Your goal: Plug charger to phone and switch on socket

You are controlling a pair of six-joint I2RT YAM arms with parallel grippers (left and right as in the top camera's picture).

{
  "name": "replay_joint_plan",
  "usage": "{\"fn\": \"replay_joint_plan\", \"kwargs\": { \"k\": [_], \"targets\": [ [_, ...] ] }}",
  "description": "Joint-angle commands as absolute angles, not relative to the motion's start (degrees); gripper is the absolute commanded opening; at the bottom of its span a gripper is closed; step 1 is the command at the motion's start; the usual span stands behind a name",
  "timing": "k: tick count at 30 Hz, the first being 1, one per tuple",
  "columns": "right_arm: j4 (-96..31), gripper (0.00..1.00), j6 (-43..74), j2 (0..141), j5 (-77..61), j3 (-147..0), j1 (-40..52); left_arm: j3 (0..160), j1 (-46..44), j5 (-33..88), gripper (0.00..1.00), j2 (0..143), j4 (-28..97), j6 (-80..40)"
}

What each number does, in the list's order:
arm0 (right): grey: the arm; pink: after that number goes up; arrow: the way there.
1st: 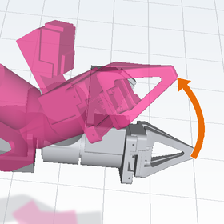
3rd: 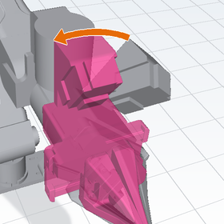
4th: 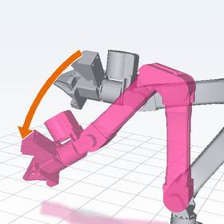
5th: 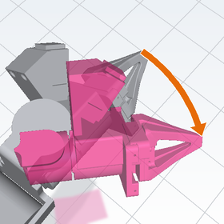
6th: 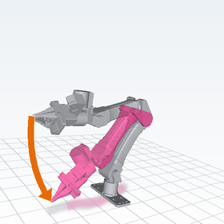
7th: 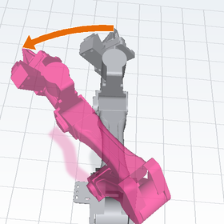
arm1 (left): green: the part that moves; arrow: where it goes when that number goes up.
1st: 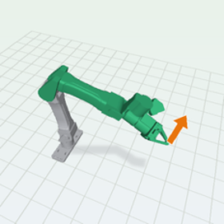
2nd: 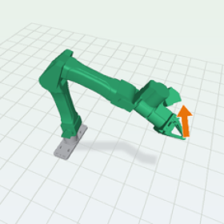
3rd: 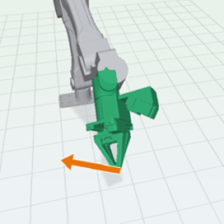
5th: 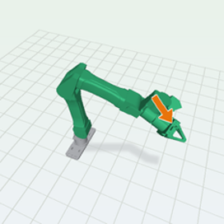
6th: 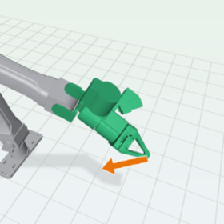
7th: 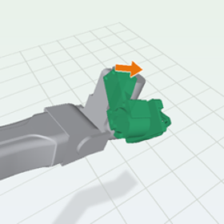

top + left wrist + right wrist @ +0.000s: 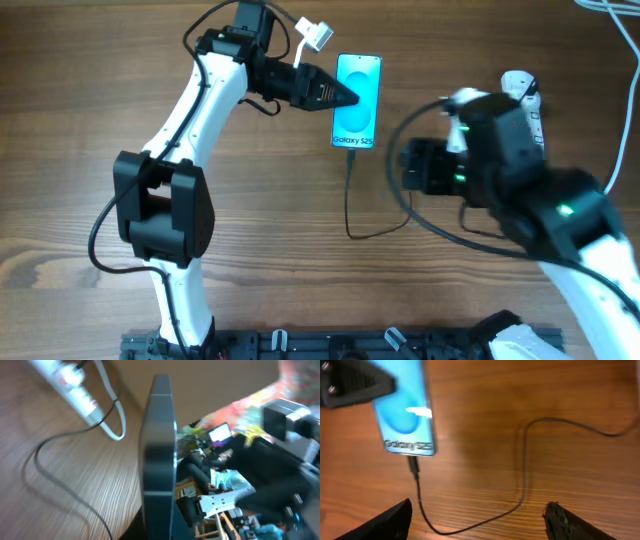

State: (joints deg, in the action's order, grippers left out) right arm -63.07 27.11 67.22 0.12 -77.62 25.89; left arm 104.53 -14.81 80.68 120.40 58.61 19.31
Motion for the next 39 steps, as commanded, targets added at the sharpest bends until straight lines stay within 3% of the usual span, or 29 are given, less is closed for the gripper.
{"fn": "replay_joint_plan", "kwargs": {
  "k": [1,13,18,25,39],
  "targets": [
    [-66.02,0.86,26.04,62.92,0.32,-78.76,22.0,104.64,-14.66,90.39,0.04,118.5,55.53,23.64],
    [-69.95,0.88,24.01,65.34,-0.56,-78.74,21.82,104.64,-14.61,89.17,0.04,118.5,53.82,22.98],
    [-69.93,0.89,24.18,66.04,-0.6,-78.74,21.82,104.64,-14.72,69.95,0.04,118.5,54.98,9.34],
    [-69.82,0.9,24.18,67.42,-2.72,-78.65,21.82,101.49,-14.94,52.42,0.04,118.96,61.32,3.49],
    [-70.67,0.91,23.94,68.16,-4.62,-78.63,21.85,96.95,-14.98,54.15,0.04,127.66,56.82,2.44]
  ]
}}
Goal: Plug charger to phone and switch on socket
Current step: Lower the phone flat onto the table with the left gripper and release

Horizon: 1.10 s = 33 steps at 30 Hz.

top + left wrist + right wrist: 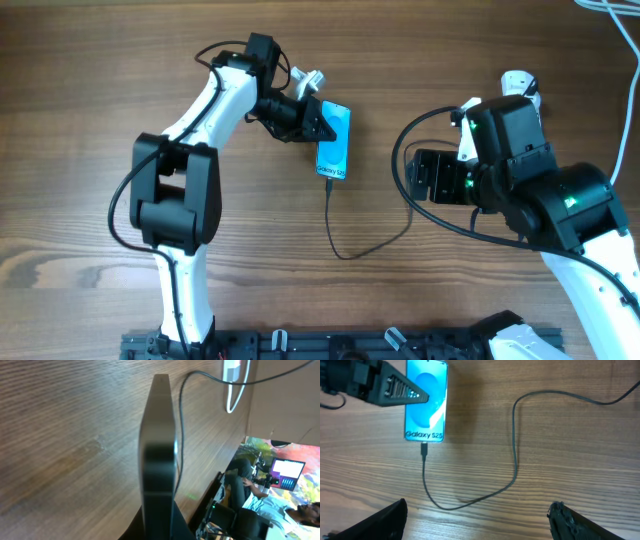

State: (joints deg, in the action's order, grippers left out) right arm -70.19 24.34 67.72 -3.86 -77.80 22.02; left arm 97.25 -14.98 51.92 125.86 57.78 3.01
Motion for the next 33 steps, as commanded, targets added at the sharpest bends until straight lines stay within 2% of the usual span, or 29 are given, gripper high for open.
{"fn": "replay_joint_plan", "kwargs": {
  "k": [1,16,19,25,33],
  "targets": [
    [-70.78,0.91,23.92,68.16,-4.6,-78.63,21.85,96.95,-14.94,54.13,0.04,128.27,56.49,2.44],
    [-70.87,0.92,22.96,68.16,-4.62,-78.63,21.85,96.95,-14.92,48.95,0.06,132.09,55.51,2.48],
    [-71.07,0.92,22.85,68.16,-4.6,-78.63,21.85,96.95,-14.94,48.75,0.09,132.14,55.55,2.48],
    [-71.09,0.92,22.9,68.16,-4.62,-78.63,21.85,96.64,-14.94,48.73,0.22,132.14,55.44,2.5],
    [-71.29,0.92,22.9,68.16,-4.62,-78.63,21.85,96.62,-14.94,46.54,0.24,132.14,55.51,2.5]
  ]
}}
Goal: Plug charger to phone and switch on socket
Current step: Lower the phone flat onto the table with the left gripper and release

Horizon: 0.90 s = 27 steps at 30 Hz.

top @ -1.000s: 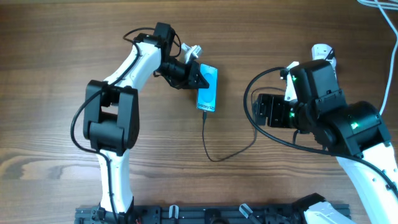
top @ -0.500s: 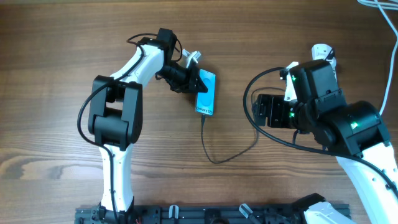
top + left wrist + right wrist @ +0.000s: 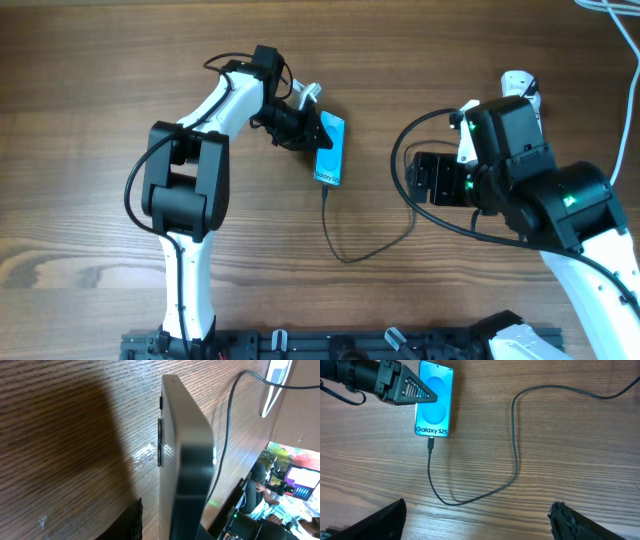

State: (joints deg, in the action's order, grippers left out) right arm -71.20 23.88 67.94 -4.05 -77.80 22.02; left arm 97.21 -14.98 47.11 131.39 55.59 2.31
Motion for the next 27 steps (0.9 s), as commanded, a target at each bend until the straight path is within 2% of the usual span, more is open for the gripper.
{"fn": "replay_joint_plan", "kwargs": {
  "k": [1,5,9,21,23,27],
  "targets": [
    [-71.29,0.92,22.9,68.16,-4.62,-78.63,21.85,96.62,-14.94,45.78,0.24,132.14,55.66,2.5],
    [-71.26,0.92,22.9,68.16,-4.62,-78.63,21.85,96.62,-14.94,43.99,0.18,132.14,55.99,2.48],
    [-71.31,0.93,22.9,68.16,-4.62,-78.63,21.85,96.57,-14.94,42.04,0.17,132.14,56.03,2.48],
    [-71.31,0.93,22.9,68.16,-4.62,-78.63,21.85,96.57,-14.94,40.36,0.29,132.14,56.18,2.48],
    [-71.33,0.93,22.9,68.16,-4.62,-78.63,21.85,96.57,-14.92,40.34,0.36,132.14,56.18,2.48],
    [-72.4,0.96,22.9,68.16,-4.6,-78.63,21.85,96.57,-14.94,37.15,0.36,132.14,56.6,2.48]
  ]
}}
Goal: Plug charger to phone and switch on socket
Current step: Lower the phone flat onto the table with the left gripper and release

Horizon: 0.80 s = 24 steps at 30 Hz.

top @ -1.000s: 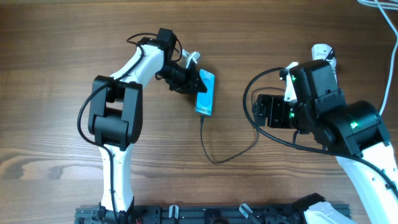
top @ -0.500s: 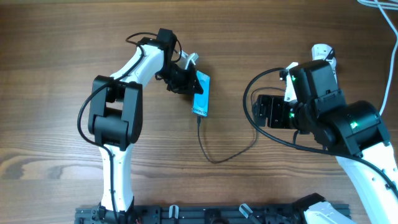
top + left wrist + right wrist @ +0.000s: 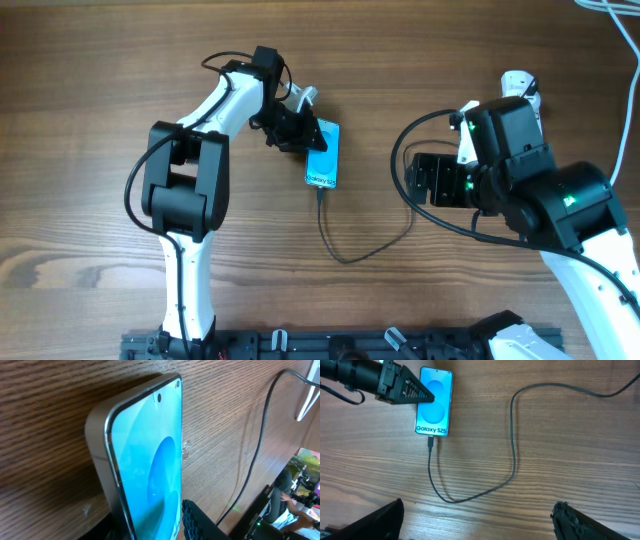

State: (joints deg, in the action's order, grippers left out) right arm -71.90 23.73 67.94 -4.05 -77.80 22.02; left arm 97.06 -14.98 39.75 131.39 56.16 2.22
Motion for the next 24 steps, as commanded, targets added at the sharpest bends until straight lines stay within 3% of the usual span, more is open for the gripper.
{"fn": "replay_joint_plan", "kwargs": {
  "k": [1,3,6,7,10,12,20,24],
  "targets": [
    [-72.62,0.96,22.9,68.16,-4.6,-78.63,21.85,96.57,-14.94,36.29,0.36,132.14,56.82,2.46],
    [-73.1,0.96,22.9,68.16,-4.6,-78.63,21.85,96.57,-14.92,34.98,0.45,132.14,57.08,2.44],
    [-73.25,1.0,22.9,68.16,-4.6,-78.63,21.85,96.57,-14.92,33.32,0.48,132.14,57.49,2.04],
    [-73.3,1.0,22.92,68.16,-4.6,-78.63,21.85,96.57,-14.87,33.28,0.69,132.14,57.54,2.04],
    [-73.41,1.0,22.87,68.16,-4.6,-78.63,21.85,96.6,-14.63,33.3,0.82,132.14,57.65,2.02],
    [-73.41,1.0,22.9,68.16,-4.6,-78.63,21.85,96.6,-14.28,33.3,1.0,132.11,58.13,1.63],
    [-74.61,1.0,24.34,68.16,-4.38,-78.72,21.76,96.75,-9.61,33.43,1.0,123.68,61.43,-1.45],
    [-77.28,1.0,25.63,70.15,-4.34,-82.48,18.96,96.75,-8.67,23.18,1.0,112.27,60.84,-8.86]
  ]
}}
